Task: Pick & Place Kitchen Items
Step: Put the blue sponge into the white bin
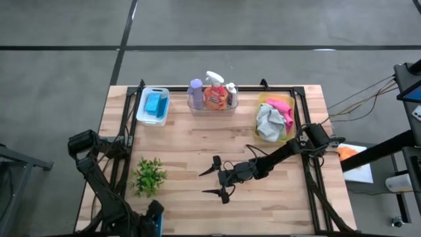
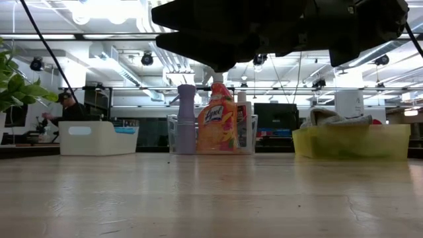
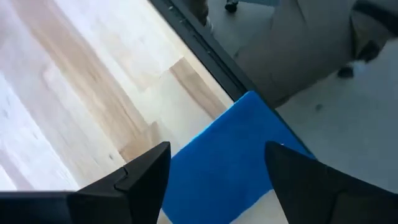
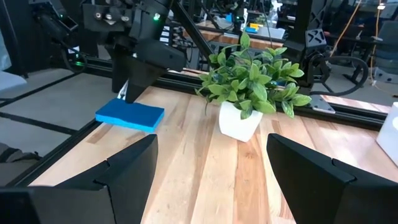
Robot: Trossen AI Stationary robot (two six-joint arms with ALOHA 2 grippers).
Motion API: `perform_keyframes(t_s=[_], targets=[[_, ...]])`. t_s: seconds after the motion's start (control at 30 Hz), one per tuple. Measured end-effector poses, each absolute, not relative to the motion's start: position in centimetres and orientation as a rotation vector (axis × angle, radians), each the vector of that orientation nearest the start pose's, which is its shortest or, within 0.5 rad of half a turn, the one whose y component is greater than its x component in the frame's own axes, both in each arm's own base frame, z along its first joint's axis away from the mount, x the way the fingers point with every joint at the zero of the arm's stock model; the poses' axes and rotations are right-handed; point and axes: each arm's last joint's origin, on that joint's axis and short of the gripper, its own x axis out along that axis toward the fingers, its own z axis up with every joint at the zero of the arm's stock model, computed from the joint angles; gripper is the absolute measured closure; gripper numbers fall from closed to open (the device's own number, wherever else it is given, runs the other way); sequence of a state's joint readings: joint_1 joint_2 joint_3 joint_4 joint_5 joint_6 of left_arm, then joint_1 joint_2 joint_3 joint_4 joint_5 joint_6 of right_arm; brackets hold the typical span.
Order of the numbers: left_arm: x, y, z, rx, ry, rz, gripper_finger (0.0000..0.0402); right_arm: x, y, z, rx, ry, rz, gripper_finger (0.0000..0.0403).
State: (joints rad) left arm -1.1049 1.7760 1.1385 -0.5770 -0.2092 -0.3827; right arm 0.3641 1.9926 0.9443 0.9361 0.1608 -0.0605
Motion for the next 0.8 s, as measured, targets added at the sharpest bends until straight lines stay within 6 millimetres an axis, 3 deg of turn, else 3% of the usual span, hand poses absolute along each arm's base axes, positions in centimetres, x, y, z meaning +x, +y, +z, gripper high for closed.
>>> perform_keyframes(t_s=[0.33, 0.57, 0.8], targets=[[15.8, -30.1, 17.2, 0.715, 1.024, -0.759, 0.0136, 37.3, 13.7, 15.0, -0.093, 0.116, 0.207, 0.0098], [16.0, -30.4, 14.4, 0.891, 1.078, -0.911, 0.0164, 37.3, 13.7, 14.9, -0.095, 0.121, 0.207, 0.0098], [16.1, -30.4, 13.8, 0.943, 1.091, -0.936, 0.0178, 37.3, 13.7, 14.9, -0.096, 0.126, 0.208, 0.0098]])
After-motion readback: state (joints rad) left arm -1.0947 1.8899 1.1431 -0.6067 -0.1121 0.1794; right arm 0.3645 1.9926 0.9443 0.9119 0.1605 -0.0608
